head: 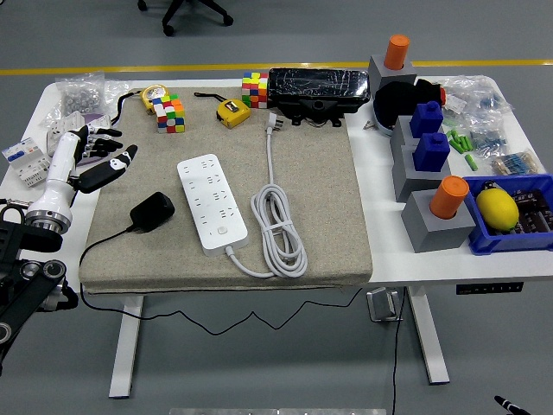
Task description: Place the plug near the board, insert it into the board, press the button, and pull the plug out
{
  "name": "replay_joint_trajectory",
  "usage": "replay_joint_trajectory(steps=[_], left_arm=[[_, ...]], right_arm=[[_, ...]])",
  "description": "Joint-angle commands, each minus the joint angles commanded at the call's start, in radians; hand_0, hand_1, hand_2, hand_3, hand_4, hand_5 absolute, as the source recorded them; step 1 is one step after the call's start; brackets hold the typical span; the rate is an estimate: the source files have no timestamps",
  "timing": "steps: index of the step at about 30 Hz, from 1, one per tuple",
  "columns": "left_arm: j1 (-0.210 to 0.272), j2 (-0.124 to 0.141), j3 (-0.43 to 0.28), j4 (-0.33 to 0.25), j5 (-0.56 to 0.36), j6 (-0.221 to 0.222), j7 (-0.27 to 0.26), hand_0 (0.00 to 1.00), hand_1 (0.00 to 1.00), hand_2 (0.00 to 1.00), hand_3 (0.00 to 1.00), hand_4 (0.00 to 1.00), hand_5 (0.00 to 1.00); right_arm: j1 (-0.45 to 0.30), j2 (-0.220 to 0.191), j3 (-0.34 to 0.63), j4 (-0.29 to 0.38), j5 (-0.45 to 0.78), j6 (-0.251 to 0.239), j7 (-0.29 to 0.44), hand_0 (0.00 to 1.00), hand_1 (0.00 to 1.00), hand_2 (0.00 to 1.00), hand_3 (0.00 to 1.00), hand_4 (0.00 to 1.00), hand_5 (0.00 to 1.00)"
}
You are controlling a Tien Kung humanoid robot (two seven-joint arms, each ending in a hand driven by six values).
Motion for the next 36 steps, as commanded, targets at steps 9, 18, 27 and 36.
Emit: replay_joint_trajectory(steps=[9, 18, 27, 36], left_arm=[[0.002, 0.008, -0.007, -0.007, 0.001, -0.013, 0.003, 0.579, 0.564, 0.531, 0.562, 0.763, 0.282], [0.025, 0.005, -0.022, -0.014, 0.008, -0.026, 0.013, 0.576, 0.561, 0.532, 0.562, 0.759, 0.276], [0.041, 0.003, -0.032, -0.017, 0.013, -0.031, 0.017, 0.573, 0.557, 0.532, 0.563, 0.758, 0.277], [0.044, 0.001, -0.035, -0.018, 0.016, -0.036, 0.023, 0.574, 0.557, 0.532, 0.561, 0.758, 0.28]], right_arm=[[0.007, -0.001, -0.001, 0.001, 0.0, 0.001, 0.0, 0.654, 0.653, 0.659, 0.571, 0.991, 0.558], [-0.009, 0.007, 0.01, -0.002, -0.004, 0.004, -0.004, 0.655, 0.653, 0.658, 0.571, 0.991, 0.558], [-0.015, 0.014, 0.024, -0.003, -0.006, 0.004, -0.004, 0.652, 0.653, 0.658, 0.571, 0.991, 0.558], [-0.009, 0.017, 0.028, -0.009, -0.001, 0.006, -0.007, 0.653, 0.654, 0.66, 0.572, 0.991, 0.558]])
